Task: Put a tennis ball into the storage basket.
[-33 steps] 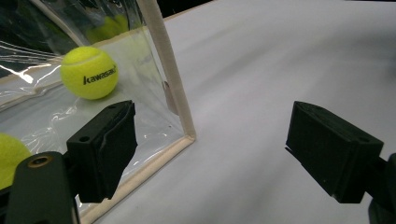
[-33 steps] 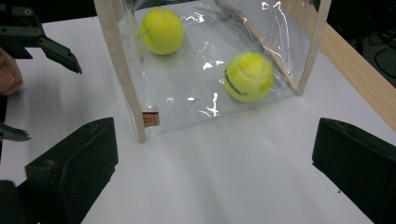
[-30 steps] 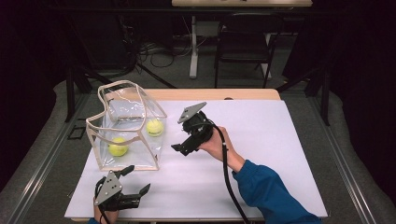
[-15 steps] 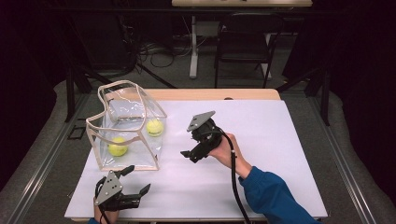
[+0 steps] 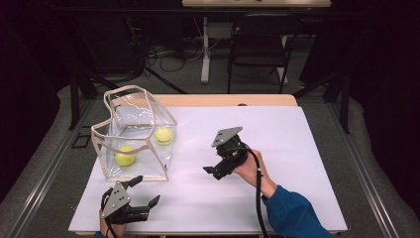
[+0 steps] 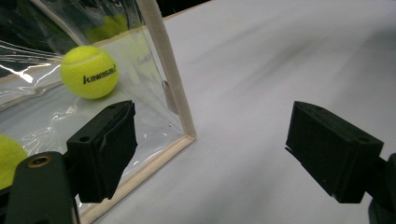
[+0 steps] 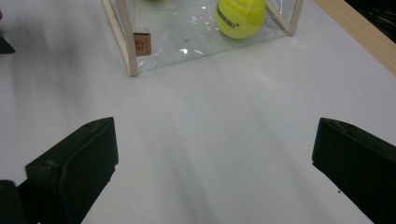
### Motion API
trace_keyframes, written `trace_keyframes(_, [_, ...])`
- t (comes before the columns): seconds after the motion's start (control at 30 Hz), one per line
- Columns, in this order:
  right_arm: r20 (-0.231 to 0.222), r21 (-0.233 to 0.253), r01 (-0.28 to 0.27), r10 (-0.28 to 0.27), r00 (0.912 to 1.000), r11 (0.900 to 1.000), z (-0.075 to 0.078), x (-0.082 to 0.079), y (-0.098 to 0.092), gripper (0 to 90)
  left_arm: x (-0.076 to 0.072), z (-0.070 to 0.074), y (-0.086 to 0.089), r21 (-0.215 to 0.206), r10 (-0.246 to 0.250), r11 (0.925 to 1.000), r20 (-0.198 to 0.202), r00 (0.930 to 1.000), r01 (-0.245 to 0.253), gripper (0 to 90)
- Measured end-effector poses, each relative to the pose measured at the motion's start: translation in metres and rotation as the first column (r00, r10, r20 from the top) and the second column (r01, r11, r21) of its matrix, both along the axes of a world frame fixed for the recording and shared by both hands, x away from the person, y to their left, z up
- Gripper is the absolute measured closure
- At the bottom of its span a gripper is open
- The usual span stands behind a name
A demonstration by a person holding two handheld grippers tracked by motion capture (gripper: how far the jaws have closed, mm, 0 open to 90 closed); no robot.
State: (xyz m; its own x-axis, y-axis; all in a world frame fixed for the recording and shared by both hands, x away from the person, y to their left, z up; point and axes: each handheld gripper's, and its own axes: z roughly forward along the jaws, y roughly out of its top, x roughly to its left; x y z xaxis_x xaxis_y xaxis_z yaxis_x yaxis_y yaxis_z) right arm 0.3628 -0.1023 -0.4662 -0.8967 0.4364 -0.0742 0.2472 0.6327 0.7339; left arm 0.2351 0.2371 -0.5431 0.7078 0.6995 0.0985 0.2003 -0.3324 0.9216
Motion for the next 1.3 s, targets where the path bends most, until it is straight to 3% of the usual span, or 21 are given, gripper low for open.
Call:
trace_keyframes(0.73, [-0.011,-0.029,0.078,-0.078,0.9969,0.997,-0.030,-0.021,-0.043,0.0,0.000,0.000,0.000,0.001,0.001,1.0000,-0.002,1.0000,-0.001,16.1])
trace_keyframes(1.3, [-0.029,-0.034,0.154,-0.155,0.9875,0.987,-0.051,-0.038,-0.081,0.1,0.001,-0.001,-0.001,0.005,0.005,1.0000,-0.002,1.0000,-0.005,16.1])
